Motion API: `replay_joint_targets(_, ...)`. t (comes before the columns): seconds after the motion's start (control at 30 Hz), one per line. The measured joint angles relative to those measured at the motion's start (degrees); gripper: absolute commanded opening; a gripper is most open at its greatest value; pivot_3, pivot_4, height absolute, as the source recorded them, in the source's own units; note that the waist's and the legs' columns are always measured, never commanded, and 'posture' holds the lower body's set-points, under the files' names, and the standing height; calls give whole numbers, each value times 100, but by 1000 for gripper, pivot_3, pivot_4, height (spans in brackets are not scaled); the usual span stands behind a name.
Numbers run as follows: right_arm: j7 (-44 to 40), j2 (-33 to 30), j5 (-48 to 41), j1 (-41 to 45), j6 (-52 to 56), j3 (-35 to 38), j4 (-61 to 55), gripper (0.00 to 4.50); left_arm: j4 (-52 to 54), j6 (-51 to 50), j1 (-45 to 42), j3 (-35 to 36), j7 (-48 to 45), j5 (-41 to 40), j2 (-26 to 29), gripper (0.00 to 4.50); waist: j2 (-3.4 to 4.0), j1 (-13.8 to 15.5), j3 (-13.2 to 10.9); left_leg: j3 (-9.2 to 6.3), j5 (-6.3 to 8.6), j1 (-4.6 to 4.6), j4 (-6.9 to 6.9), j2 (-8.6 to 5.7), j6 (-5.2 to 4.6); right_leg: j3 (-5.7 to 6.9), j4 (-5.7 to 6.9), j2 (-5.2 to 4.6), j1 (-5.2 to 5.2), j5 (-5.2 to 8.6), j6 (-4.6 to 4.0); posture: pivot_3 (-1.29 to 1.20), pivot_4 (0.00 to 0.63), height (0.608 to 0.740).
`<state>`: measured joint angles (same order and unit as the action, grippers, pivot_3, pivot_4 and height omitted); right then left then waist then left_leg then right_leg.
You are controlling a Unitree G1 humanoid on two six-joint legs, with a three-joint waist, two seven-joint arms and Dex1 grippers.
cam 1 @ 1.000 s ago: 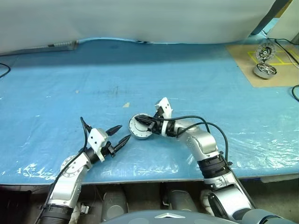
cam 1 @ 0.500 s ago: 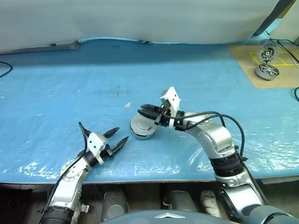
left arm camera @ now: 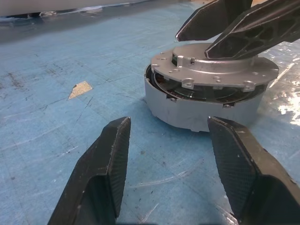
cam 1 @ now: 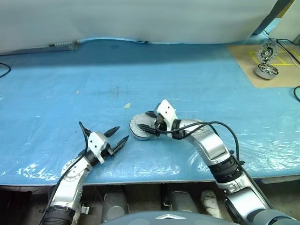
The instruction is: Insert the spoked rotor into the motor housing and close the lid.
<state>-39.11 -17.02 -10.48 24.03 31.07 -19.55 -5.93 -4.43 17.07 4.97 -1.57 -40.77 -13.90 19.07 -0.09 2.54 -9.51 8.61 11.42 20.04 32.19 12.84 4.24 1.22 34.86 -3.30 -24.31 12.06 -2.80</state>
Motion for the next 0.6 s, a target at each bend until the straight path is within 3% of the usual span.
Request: replay_joint_targets(0.6,-97,11,264,-70,-470,-136,119,3345,-9,-3,8,-16,96,90,-1,2744,0,-1,0,0,0,-1,2,0,0,-1,2,0,1,0,0,0,150,740)
